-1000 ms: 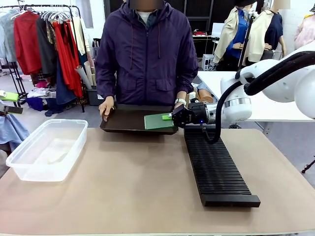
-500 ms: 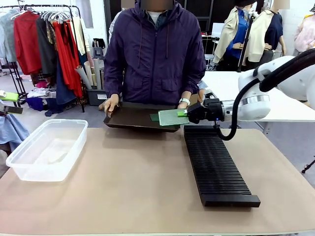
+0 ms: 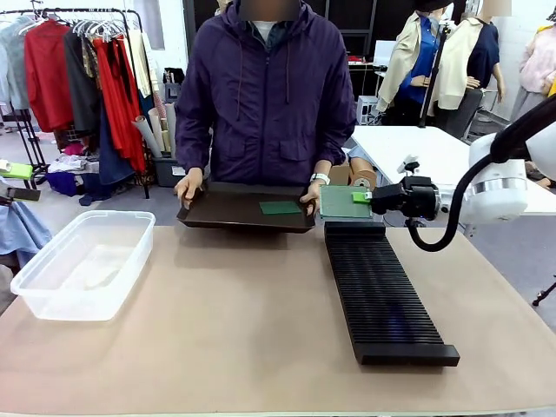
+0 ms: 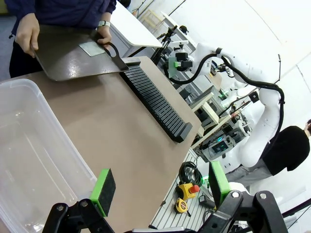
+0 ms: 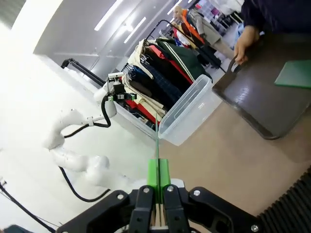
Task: Sort PCBs into racks and boxes based on the side picked up.
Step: If the short side of the Blank PCB is picked up, insert it into the PCB Rack ; if the long side is picked up, place it in the Organizing box.
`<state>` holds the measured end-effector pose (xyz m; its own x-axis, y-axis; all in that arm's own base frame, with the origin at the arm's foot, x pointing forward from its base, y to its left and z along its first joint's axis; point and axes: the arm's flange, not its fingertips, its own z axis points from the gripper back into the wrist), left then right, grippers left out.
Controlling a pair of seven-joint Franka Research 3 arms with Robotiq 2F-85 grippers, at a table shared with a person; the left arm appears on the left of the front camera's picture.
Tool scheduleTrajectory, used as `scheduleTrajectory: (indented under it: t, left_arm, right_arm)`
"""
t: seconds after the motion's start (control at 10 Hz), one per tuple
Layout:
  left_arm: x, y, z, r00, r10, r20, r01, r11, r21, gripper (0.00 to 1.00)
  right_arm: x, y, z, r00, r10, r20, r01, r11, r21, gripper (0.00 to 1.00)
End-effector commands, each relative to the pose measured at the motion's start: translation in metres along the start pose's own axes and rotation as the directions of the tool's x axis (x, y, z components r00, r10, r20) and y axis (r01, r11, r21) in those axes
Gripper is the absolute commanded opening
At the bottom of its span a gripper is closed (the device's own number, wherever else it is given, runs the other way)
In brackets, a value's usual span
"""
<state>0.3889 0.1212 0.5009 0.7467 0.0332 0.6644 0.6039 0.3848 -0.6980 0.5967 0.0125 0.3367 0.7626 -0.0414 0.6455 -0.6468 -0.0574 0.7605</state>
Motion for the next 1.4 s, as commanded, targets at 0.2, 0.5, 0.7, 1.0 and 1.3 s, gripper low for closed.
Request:
scheduleTrajectory:
  t: [0.2,0.5,0.7,1.0,1.3]
  left_arm:
    - [0.0,-0.002,0.0,1.0,0.006,0.003,-0.006,1.0,-0.003,1.0]
    - [0.0,-0.002,0.0,1.0,0.006,0.003,-0.006,1.0,-0.003,1.0]
    - [0.0,-0.002,0.0,1.0,0.006,0.003,-0.006,1.0,-0.003,1.0]
    - [0.0,-0.002,0.0,1.0,0.006,0.003,-0.006,1.0,-0.003,1.0]
    - [0.0,-0.002,0.0,1.0,0.006,0.003,-0.006,1.0,-0.003,1.0]
  right_arm:
    - [-0.032,0.001,0.015,0.944,0.328,0.022,-0.326,0.942,-0.078,0.0]
    - [-0.041,0.011,0.032,0.885,0.464,0.047,-0.458,0.883,-0.105,0.0]
    - [-0.039,0.014,0.045,0.842,0.539,0.036,-0.528,0.835,-0.153,0.0]
    - [-0.034,0.013,0.051,0.833,0.553,-0.022,-0.547,0.815,-0.192,0.0]
    - [-0.031,0.008,0.057,0.851,0.526,0.0,-0.518,0.839,-0.167,0.0]
